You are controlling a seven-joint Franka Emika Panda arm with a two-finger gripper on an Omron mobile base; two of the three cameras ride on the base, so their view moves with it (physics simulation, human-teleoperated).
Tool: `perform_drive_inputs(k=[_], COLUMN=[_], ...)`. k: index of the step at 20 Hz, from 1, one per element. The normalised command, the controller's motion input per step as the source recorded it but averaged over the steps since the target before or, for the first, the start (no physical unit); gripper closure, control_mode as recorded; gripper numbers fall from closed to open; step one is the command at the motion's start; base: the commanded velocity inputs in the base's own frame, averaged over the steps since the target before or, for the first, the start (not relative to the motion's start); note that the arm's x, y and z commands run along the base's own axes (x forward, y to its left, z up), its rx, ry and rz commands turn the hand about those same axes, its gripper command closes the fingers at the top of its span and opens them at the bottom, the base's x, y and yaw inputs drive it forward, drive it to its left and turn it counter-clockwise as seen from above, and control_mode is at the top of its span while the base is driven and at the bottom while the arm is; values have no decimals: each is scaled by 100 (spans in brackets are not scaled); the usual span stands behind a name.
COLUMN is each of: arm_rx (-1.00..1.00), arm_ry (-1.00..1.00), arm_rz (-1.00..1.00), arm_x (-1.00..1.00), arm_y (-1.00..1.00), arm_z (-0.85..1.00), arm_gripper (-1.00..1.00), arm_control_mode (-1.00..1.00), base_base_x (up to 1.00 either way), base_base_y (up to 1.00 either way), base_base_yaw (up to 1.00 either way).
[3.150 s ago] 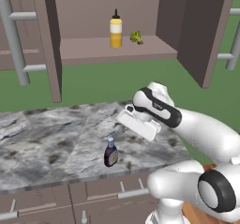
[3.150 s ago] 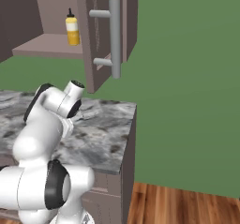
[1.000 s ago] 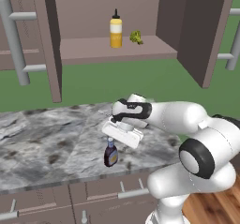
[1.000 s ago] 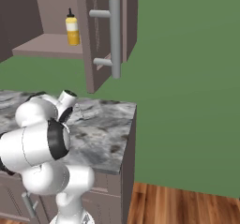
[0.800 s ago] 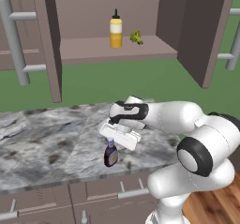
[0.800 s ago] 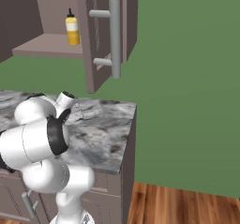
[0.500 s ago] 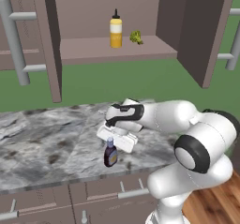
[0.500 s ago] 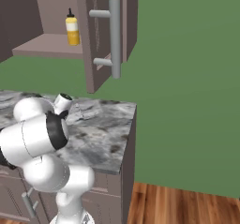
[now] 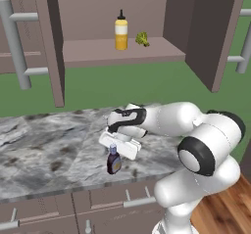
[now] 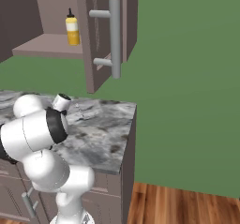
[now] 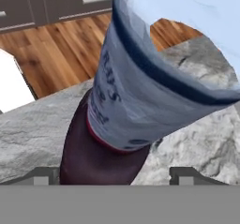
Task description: Pick the mustard and condiment bottle from the counter and place them in the cabinet.
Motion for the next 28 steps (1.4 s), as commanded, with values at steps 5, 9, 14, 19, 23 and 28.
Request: perform_drive_inputs(k=[5,9,14,19,23,28], arm_rx=[0,7,12,3,2,6], arm_ry=[-1,-3,-9,-8,-1,2], arm_rz=[-6,-7,-8,-22,-41,-53], arm_x=[-18,-7,-5,-1,0,0], arm_y=[1,0,0,0,0,0], arm_z=[-21,0,39,48,26,23], arm_gripper=[100,100,100,100,100,100], arm_control_mode=[-100,-100,-100,-100,-100,-100], base_base_x=[0,0,0,0,0,0], base_base_y=[0,0,0,0,0,0], base_base_yaw=[0,0,0,0,0,0])
